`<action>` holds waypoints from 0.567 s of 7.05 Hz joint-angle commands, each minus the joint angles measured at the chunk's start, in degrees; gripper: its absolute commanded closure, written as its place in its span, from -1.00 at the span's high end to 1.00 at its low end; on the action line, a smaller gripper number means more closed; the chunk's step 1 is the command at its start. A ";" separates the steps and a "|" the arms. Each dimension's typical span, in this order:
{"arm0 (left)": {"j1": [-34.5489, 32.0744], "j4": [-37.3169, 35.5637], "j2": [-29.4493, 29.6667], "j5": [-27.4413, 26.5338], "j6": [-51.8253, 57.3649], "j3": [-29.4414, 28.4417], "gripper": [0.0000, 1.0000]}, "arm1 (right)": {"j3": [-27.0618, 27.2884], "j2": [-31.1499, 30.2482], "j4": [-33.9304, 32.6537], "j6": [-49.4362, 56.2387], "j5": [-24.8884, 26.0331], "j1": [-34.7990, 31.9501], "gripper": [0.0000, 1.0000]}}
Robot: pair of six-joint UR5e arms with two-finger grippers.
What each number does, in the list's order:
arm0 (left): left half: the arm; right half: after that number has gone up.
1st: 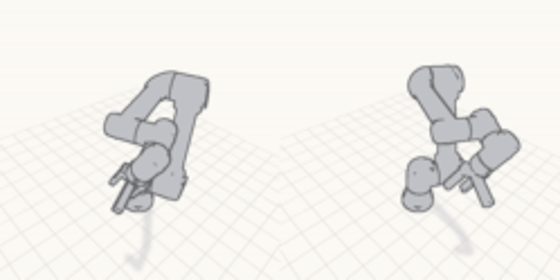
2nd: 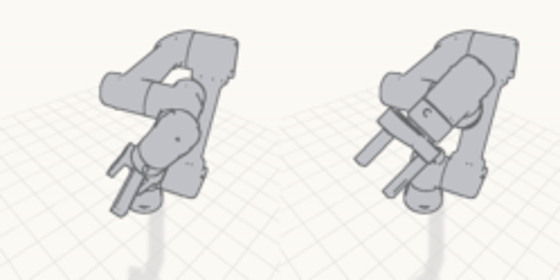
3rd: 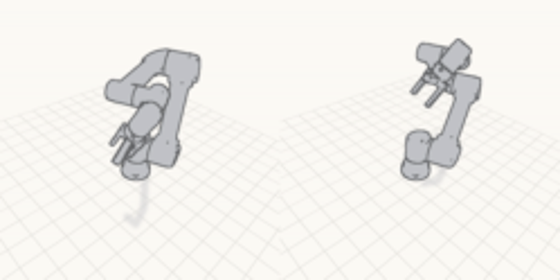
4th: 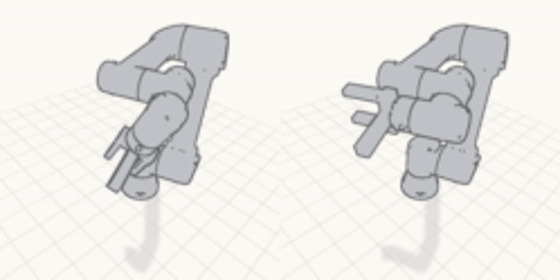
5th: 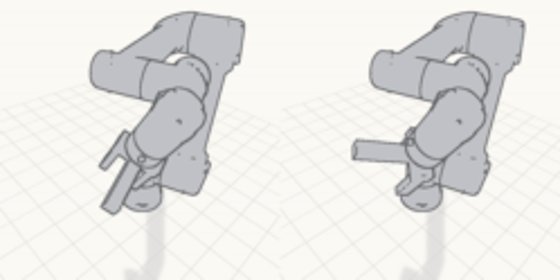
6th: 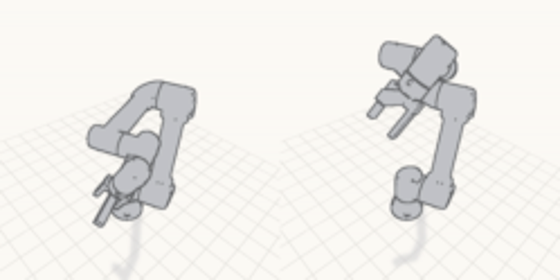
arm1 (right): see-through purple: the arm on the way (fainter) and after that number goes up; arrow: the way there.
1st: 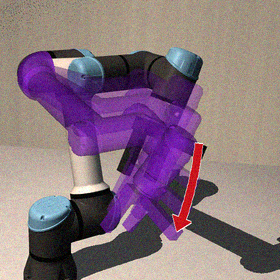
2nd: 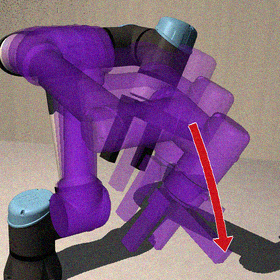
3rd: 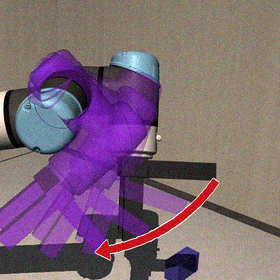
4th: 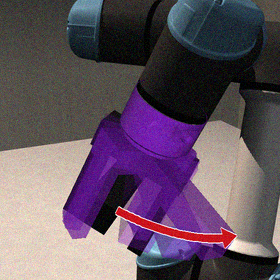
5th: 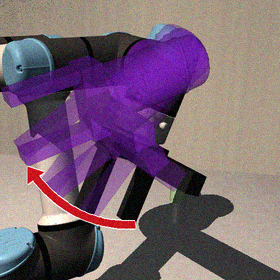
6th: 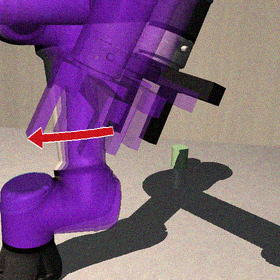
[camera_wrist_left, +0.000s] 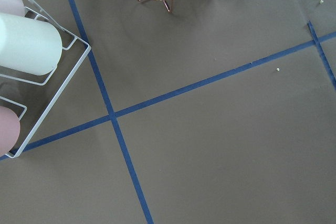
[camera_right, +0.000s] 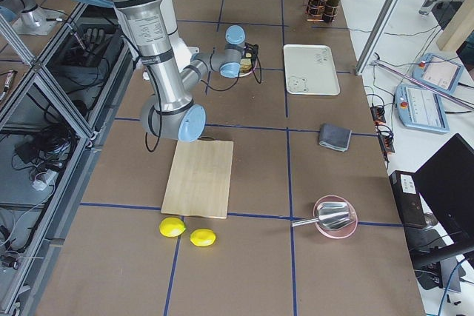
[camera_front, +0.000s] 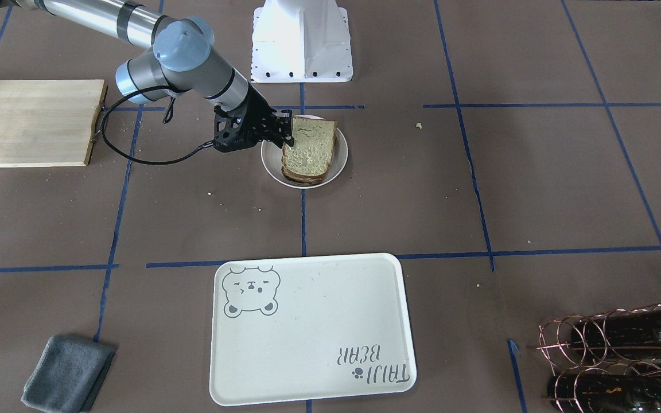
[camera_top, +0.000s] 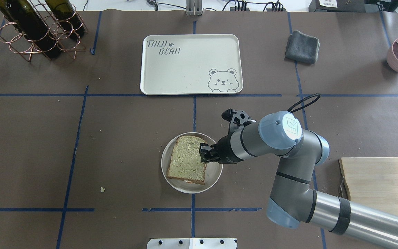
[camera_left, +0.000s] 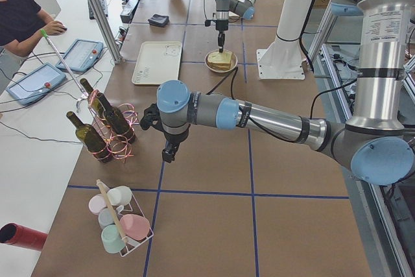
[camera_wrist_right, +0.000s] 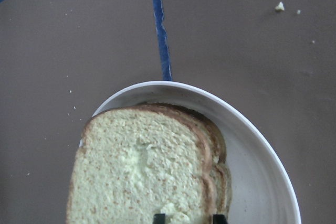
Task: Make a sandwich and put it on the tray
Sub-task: 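Lower the bread slice onto the egg and open the right gripper, then raise the right gripper away from the plate while the left arm reaches toward the plate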
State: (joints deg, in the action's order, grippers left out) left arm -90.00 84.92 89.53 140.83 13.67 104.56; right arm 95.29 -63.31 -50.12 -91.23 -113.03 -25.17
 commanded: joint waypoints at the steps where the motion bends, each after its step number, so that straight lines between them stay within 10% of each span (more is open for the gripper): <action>1: 4.70 3.37 0.55 7.99 -7.98 -0.06 1.00 | 1.04 -1.02 -0.76 -0.09 -0.70 -2.50 1.00; 4: 24.97 36.23 0.55 5.81 -52.17 1.34 1.00 | 10.76 -2.34 -18.04 1.22 -1.49 -7.69 1.00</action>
State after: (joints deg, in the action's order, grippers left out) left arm -73.93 106.26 90.05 149.14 -18.65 105.27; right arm 101.88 -64.96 -61.53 -90.93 -114.21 -30.84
